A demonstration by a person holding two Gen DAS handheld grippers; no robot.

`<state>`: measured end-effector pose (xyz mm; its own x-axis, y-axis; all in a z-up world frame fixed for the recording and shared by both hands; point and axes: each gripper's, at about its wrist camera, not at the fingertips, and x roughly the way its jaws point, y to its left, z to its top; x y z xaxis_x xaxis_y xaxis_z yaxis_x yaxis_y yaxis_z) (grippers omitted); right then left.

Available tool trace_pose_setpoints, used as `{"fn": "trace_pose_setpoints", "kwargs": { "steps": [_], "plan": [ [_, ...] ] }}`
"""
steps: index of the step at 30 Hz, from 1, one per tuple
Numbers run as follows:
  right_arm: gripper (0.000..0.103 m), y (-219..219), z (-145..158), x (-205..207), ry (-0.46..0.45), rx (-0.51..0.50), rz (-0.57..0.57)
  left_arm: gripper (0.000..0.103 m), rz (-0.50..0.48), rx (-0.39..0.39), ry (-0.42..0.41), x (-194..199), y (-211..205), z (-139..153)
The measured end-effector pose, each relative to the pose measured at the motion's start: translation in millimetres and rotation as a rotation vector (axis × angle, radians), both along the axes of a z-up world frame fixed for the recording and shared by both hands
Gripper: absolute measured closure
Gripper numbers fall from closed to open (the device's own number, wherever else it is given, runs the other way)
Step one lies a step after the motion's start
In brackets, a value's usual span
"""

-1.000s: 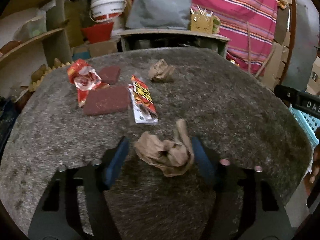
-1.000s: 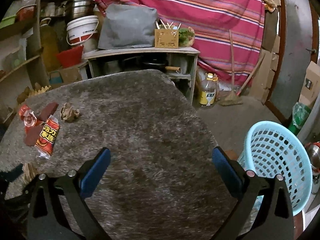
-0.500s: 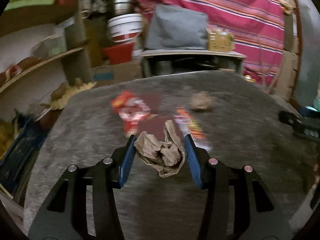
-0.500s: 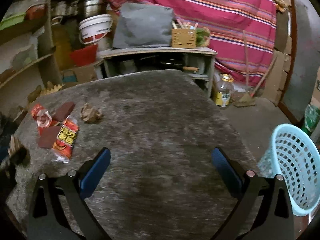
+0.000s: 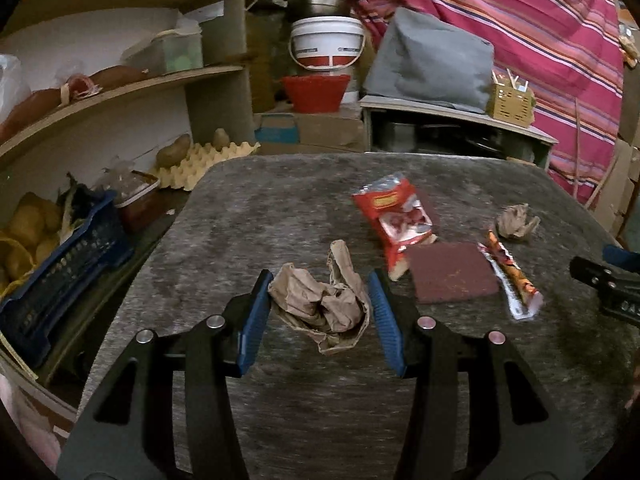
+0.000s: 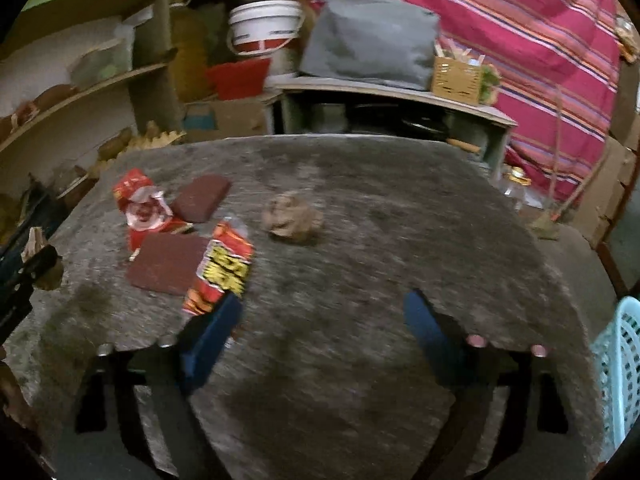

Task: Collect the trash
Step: 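Grasp the red printed snack bag with the right tool while the left tool holds the paper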

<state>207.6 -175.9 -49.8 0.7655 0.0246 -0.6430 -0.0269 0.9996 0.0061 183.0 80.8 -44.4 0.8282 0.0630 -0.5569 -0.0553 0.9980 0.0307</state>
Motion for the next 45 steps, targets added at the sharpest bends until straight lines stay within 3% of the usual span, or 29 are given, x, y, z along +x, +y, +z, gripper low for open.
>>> {"fn": "trace_pose_setpoints", "kwargs": {
  "steps": [9,12,18,28,36,45],
  "plan": [
    [0.045,25.1,-25.0,28.6,0.109,0.071,0.072,0.055,0.028,-0.006,0.015,3.6,17.9,-6.0],
    [0.046,25.0,-31.0,34.3,0.136,0.123,0.078,0.055,0.028,0.001,0.013,4.1,19.7,-6.5],
    [0.053,29.5,-34.2,34.5,0.141,0.133,0.086,0.055,0.027,0.003,0.012,4.0,18.8,-7.1],
    [0.054,25.5,-37.8,35.4,0.157,0.207,0.084,0.055,0.020,0.006,0.009,2.7,16.2,-6.3],
    [0.054,16.4,-22.1,28.8,0.071,0.246,0.046,0.055,0.027,-0.010,0.006,3.4,20.3,-3.6],
    [0.053,44.0,-41.5,40.0,0.173,0.188,0.116,0.055,0.024,-0.005,0.003,2.6,21.2,-2.8]
  ]
}}
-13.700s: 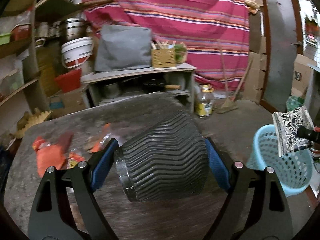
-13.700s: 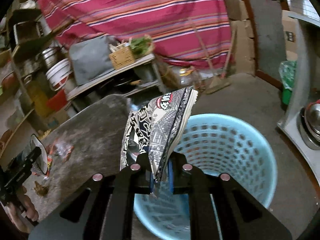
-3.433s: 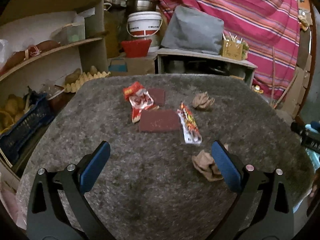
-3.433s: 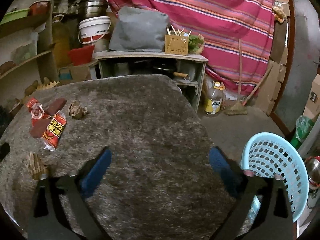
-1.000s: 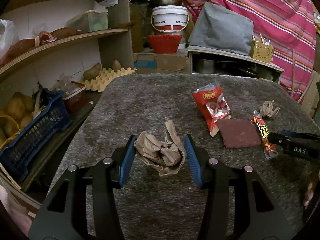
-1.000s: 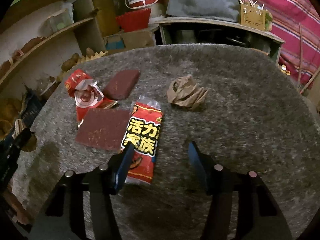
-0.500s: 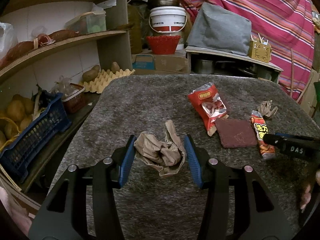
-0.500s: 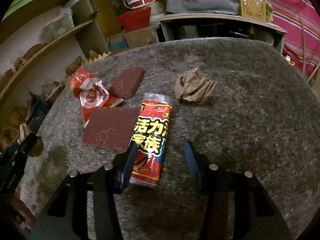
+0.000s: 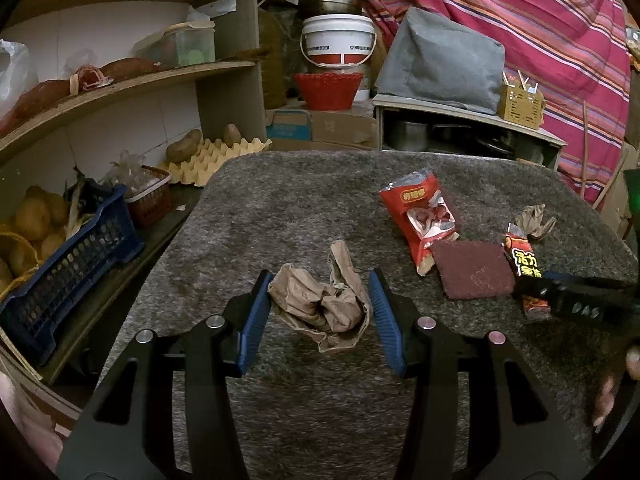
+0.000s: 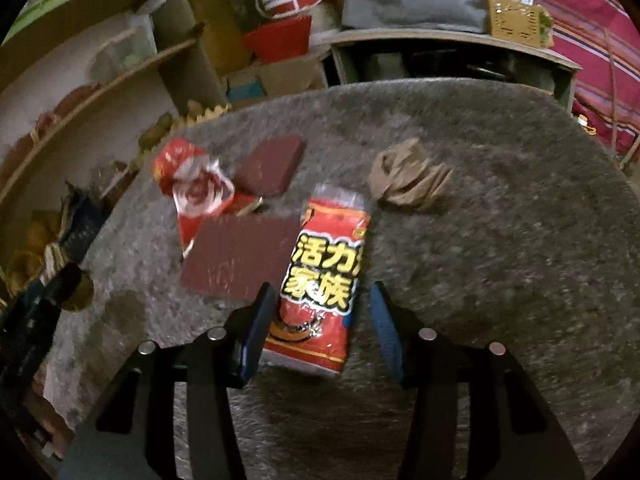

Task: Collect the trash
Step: 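Grasp the red printed snack bag with the right tool while the left tool holds the paper, then carry the brown paper and red snack bag over the light-blue basket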

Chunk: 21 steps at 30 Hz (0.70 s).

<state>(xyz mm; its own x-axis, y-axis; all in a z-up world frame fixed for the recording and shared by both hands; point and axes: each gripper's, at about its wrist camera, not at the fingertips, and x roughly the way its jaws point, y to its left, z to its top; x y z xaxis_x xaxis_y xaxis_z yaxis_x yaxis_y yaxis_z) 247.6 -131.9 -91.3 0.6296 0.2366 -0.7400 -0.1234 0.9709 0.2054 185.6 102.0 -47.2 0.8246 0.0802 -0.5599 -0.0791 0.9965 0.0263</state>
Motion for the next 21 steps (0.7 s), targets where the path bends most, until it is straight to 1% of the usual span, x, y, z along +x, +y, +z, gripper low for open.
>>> {"fn": "trace_pose_setpoints", "kwargs": {
  "steps": [3,7,12,15,21],
  "plan": [
    [0.052,4.7,-2.2,-0.1,0.001,-0.032,0.007,0.055,0.000,0.004,0.004,0.0,0.9,-0.8],
    [0.054,3.0,-2.4,0.3,0.004,-0.026,0.011,0.055,0.001,0.005,0.007,0.8,1.2,-1.9],
    [0.060,0.0,0.8,-3.7,-0.012,-0.028,0.012,0.055,-0.003,0.015,0.005,1.4,0.5,-1.7],
    [0.061,-4.5,6.0,-8.4,-0.033,-0.033,0.008,0.055,-0.004,0.022,0.002,1.2,-4.3,-1.0],
    [0.061,-25.0,26.4,-24.9,-0.096,-0.048,-0.028,0.055,-0.016,0.028,-0.008,1.4,-16.9,5.1]
  ]
}}
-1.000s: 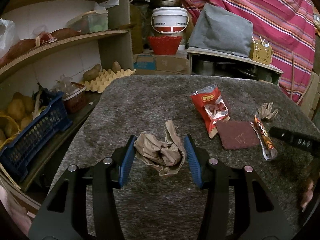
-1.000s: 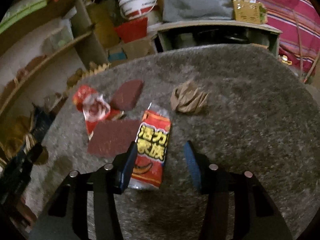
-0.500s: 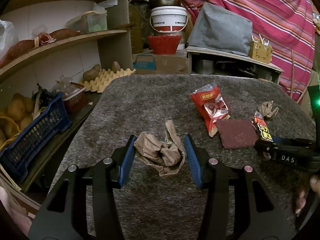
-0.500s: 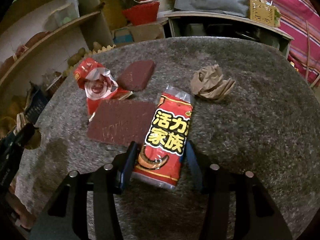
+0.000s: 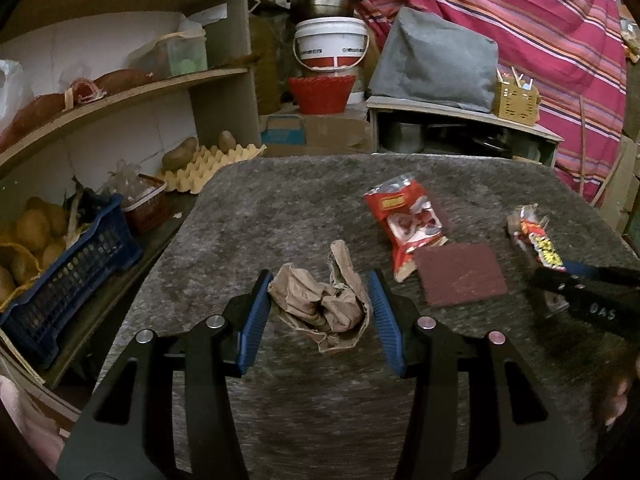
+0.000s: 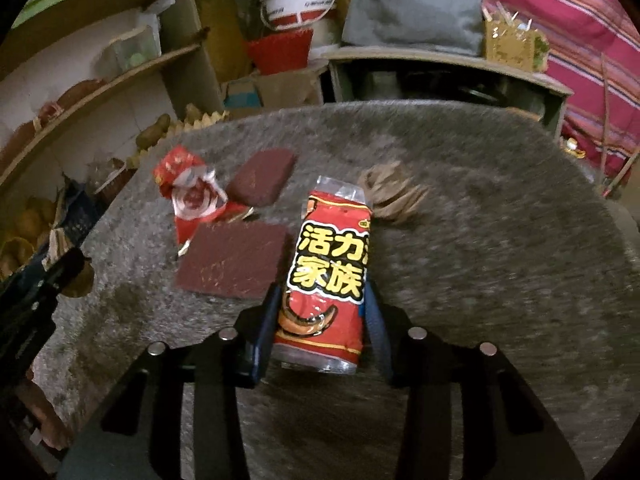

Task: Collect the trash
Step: 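Carry the brown paper and red snack bag over the light-blue basket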

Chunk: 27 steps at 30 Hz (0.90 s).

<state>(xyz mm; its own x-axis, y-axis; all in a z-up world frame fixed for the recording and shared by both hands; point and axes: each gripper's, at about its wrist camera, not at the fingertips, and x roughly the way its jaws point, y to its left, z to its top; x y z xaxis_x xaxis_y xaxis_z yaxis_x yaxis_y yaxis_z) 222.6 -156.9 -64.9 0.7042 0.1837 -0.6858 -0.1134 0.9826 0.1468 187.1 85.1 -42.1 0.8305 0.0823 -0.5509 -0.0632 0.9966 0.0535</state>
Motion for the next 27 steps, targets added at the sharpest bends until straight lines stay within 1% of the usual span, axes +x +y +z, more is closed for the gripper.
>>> {"fn": "trace_pose_setpoints", "kwargs": {
  "steps": [11,18,24,27],
  "plan": [
    [0.061,-72.9,28.7,-33.4,-0.062,-0.001,-0.097,0.055,-0.064,-0.005,-0.016,-5.2,-52.8,11.7],
    [0.061,-129.1,40.7,-62.1,-0.084,-0.015,-0.165,0.055,-0.140,-0.008,-0.028,-7.6,-102.5,16.4],
    [0.061,-194.9,49.2,-96.5,-0.104,-0.020,-0.252,0.056,-0.209,-0.020,-0.021,-6.7,-150.8,17.9],
    [0.061,-235.0,51.2,-116.1,-0.109,-0.019,-0.310,0.056,-0.254,-0.020,-0.029,-11.0,-179.7,20.9]
  ]
}}
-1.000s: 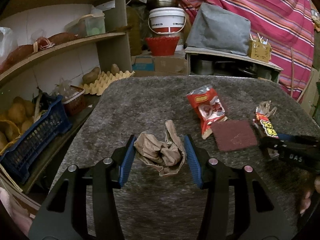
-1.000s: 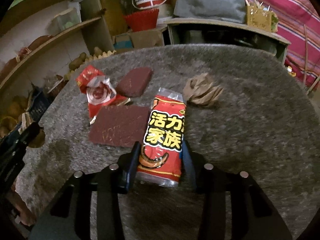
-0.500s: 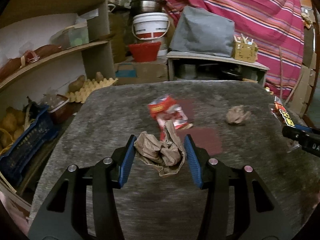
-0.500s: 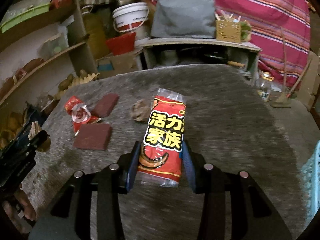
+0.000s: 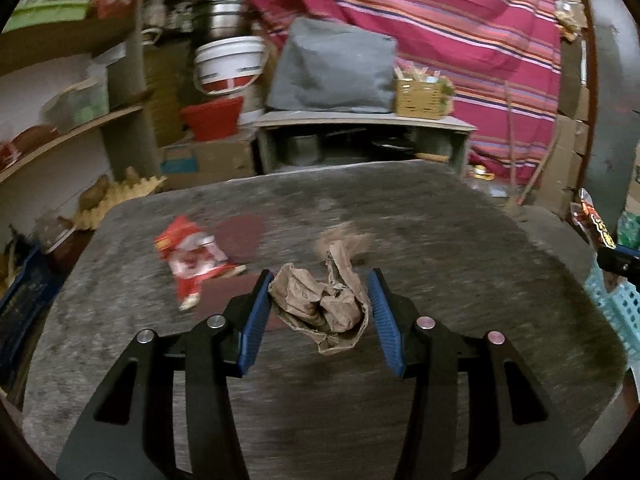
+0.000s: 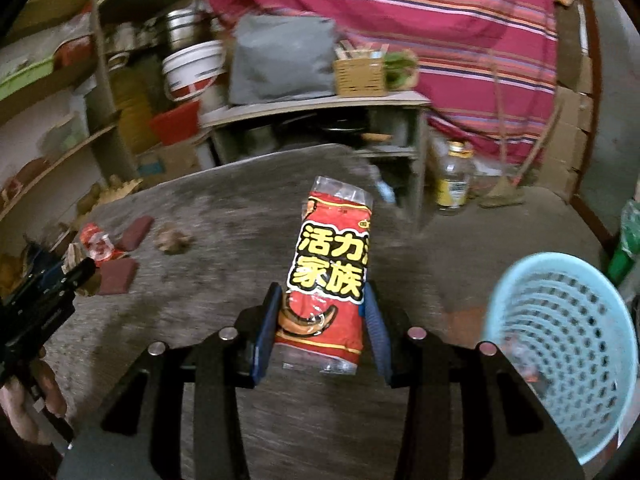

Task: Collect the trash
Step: 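Carry the brown paper and red snack bag over the light-blue basket, then open both tools to drop the paper and snack bag into the basket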

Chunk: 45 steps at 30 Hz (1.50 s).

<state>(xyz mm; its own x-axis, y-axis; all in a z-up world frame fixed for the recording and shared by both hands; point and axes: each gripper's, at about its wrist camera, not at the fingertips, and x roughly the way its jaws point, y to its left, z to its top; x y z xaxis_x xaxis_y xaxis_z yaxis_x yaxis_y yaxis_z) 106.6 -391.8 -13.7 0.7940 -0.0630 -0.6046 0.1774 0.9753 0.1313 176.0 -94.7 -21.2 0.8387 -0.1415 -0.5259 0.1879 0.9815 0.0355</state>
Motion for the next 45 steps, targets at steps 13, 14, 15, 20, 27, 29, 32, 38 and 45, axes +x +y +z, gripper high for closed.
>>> {"fn": "trace_pose_setpoints", "kwargs": {
  "steps": [13,14,15,20,27,29,32,38,45],
  "plan": [
    [0.061,-148.2,-13.0,-65.1,0.024,0.006,-0.228,0.056,-0.267,-0.032,-0.056,-33.8,-161.0,20.3],
    [0.061,-155.5,-14.4,-68.7,0.025,0.011,-0.238,0.056,-0.286,-0.040,-0.051,-34.2,-171.8,20.2],
    [0.061,-165.3,-16.6,-73.3,0.026,0.019,-0.251,0.057,-0.302,-0.042,-0.050,-35.6,-183.3,19.8],
    [0.061,-192.0,-22.7,-87.9,0.021,0.049,-0.293,0.057,-0.405,-0.045,-0.043,-49.5,-247.7,16.1],
    [0.061,-211.0,-30.4,-98.2,0.025,0.076,-0.321,0.057,-0.474,-0.028,-0.039,-64.0,-309.5,9.5],
    [0.061,-213.8,-31.4,-100.0,0.023,0.082,-0.319,0.057,-0.487,-0.028,-0.034,-65.3,-319.5,8.1],
    [0.061,-215.8,-32.8,-99.8,0.029,0.073,-0.320,0.057,-0.508,-0.025,-0.024,-66.4,-336.1,4.9],
    [0.061,-225.5,-36.6,-100.6,0.031,0.095,-0.331,0.056,-0.554,-0.032,0.015,-62.4,-361.6,-2.5],
    [0.061,-228.6,-39.7,-101.4,0.039,0.100,-0.341,0.040,-0.548,-0.033,0.019,-56.7,-362.2,-2.0]
  ]
}}
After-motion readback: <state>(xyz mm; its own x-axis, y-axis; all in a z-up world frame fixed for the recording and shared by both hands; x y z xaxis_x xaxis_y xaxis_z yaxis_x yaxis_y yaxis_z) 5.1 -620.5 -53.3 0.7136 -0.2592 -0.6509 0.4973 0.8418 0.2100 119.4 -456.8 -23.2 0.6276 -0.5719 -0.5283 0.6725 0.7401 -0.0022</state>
